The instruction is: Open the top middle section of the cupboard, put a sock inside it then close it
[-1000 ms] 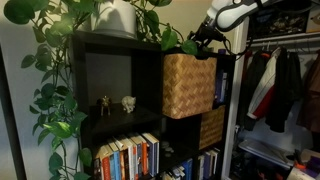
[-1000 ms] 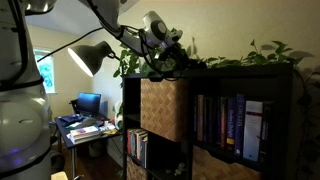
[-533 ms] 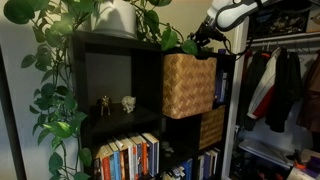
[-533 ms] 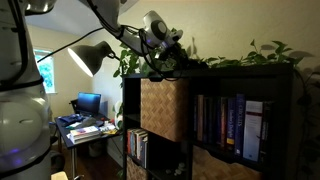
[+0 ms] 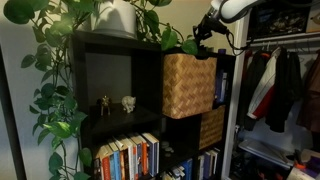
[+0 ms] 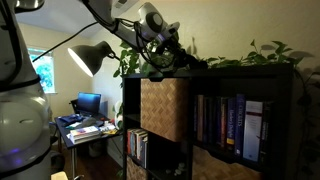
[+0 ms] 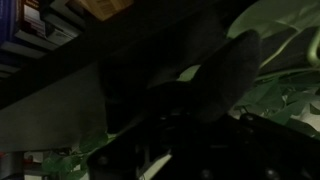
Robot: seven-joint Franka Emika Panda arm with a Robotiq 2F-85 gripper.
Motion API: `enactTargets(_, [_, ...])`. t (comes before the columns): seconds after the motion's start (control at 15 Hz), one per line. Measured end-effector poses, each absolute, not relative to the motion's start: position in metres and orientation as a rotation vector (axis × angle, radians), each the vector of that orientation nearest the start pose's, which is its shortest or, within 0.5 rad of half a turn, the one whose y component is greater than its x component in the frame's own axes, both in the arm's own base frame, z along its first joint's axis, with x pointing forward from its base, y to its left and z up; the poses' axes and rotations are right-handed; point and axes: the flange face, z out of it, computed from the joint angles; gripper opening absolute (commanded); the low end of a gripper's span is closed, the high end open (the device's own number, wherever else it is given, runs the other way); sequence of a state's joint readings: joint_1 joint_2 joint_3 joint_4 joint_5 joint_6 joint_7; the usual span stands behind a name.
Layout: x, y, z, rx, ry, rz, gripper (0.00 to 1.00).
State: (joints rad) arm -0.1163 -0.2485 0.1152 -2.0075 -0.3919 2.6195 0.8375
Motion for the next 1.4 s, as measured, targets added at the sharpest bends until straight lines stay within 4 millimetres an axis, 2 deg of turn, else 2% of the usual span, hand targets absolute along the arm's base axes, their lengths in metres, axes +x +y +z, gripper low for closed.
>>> enactTargets(0.13, [0.523,0.021,0.673,-2.678,0.828,-1.336,0.07])
enactTargets(0.47, [0.493,0.043,0.687,-2.689,0.847,-1.105,0.08])
enactTargets(0.93, [0.452,0.07,0.694,-2.764,0.811,-0.808,0.08])
enactTargets(1.2, [0.451,0.072,0.684,-2.743,0.781,-0.695,0.08])
enactTargets(1.4, [0.459,0.062,0.667,-2.722,0.81,-0.635,0.07])
